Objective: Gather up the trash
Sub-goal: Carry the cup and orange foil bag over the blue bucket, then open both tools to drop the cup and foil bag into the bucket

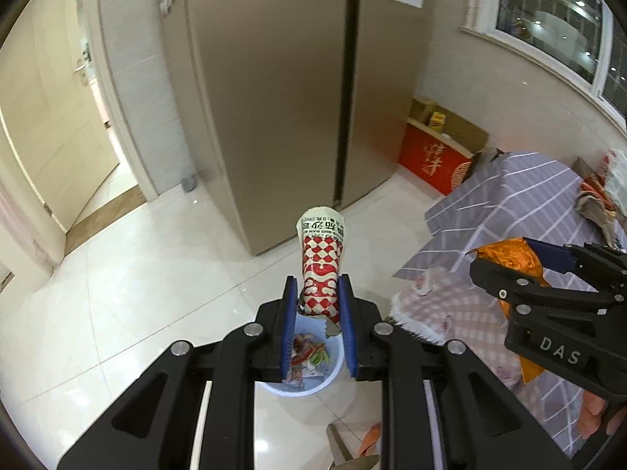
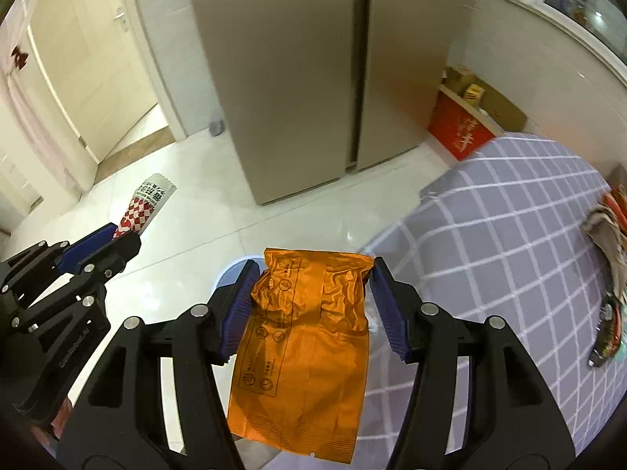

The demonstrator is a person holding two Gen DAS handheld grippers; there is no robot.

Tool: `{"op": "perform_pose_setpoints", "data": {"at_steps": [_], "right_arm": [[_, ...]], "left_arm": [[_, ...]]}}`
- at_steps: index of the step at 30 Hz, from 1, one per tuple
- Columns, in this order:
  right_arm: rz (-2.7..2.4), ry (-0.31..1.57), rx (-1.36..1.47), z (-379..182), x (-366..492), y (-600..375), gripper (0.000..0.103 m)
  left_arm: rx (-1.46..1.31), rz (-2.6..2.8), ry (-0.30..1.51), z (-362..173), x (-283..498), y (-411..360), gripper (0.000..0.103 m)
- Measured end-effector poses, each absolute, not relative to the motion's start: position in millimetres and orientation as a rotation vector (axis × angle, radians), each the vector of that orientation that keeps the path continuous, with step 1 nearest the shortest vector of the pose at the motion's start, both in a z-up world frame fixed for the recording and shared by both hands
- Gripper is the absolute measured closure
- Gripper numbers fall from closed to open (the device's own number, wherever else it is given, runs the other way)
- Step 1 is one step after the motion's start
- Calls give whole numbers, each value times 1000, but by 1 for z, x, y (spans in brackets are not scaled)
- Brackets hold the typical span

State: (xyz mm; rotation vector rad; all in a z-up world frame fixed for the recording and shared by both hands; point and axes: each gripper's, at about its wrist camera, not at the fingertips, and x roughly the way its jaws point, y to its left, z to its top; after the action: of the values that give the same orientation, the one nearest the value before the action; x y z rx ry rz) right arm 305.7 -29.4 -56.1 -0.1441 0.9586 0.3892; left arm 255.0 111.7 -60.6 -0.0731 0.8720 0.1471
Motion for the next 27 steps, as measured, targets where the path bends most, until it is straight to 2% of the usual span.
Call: {"op": "perform_pose_setpoints", "data": {"at_steps": [6, 10, 27], "right_arm": [[421, 986, -175, -68, 310, -3, 46], [426, 1004, -185, -75, 313, 4, 46], [497, 1079, -252, -101, 316, 55, 46]], "left_arm": [[-100, 191, 908, -74, 260, 134, 80], [-129, 209, 930, -85, 269, 147, 63], [-173, 342, 981, -105, 239, 200, 62]]}}
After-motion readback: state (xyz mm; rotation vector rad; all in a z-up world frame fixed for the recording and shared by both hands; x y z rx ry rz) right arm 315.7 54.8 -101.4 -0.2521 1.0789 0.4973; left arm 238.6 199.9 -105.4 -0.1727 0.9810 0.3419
